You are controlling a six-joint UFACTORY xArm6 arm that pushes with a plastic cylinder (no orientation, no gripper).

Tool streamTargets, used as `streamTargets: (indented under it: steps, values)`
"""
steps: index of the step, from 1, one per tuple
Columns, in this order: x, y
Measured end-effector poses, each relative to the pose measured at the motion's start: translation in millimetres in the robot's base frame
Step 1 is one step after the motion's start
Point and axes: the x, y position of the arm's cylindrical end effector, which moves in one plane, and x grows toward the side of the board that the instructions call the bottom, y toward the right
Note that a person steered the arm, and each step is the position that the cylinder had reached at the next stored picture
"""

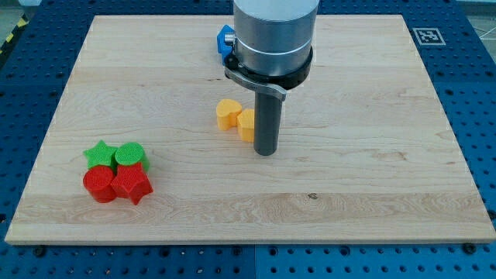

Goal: Move the yellow hexagon to the blue cube

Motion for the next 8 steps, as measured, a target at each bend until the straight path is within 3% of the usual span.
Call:
streamTargets:
  steps: [3,8]
  values:
    - [-8.2,-19.4]
    - [-66.7,-18.0]
